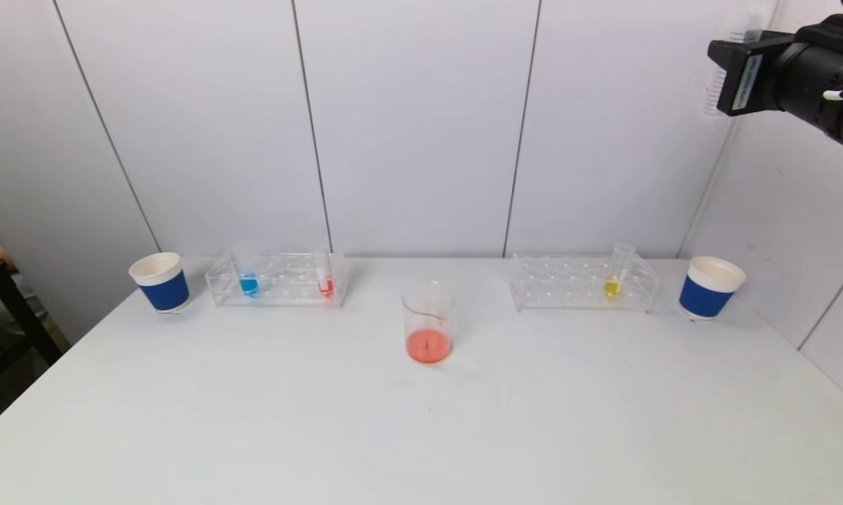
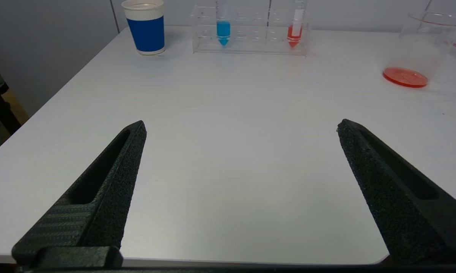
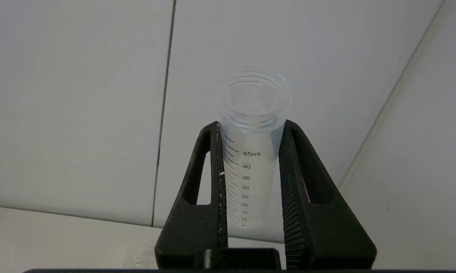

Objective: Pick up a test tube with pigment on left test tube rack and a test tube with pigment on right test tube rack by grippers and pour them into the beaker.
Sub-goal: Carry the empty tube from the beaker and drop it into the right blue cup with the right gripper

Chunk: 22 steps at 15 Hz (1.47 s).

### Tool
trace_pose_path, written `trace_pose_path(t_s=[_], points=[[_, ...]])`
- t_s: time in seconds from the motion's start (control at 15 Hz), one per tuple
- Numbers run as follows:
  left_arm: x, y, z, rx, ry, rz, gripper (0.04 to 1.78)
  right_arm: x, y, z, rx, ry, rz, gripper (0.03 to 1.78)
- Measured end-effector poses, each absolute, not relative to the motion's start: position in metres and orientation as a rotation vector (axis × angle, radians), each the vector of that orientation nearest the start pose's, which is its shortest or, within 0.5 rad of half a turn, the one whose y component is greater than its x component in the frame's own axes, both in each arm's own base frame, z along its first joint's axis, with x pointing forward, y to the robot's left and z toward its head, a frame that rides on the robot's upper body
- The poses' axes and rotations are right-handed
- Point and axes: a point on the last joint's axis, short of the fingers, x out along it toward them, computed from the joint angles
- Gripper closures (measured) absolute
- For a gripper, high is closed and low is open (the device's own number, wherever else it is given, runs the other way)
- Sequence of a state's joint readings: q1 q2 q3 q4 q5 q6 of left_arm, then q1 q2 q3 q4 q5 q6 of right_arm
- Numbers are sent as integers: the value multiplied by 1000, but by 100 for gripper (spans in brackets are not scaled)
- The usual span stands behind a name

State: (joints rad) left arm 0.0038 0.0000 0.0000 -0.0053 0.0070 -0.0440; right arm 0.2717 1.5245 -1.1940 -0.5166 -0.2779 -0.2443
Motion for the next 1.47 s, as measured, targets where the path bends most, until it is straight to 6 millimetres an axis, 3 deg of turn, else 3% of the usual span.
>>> trace_pose_path(t_s=[0.53, 1.47], points=[[-23, 0, 76, -44, -6, 11, 6, 245, 34, 319, -34, -71, -115, 135], [-23, 0, 76, -44, -6, 11, 6, 249, 0, 326, -3, -103, -202, 135]])
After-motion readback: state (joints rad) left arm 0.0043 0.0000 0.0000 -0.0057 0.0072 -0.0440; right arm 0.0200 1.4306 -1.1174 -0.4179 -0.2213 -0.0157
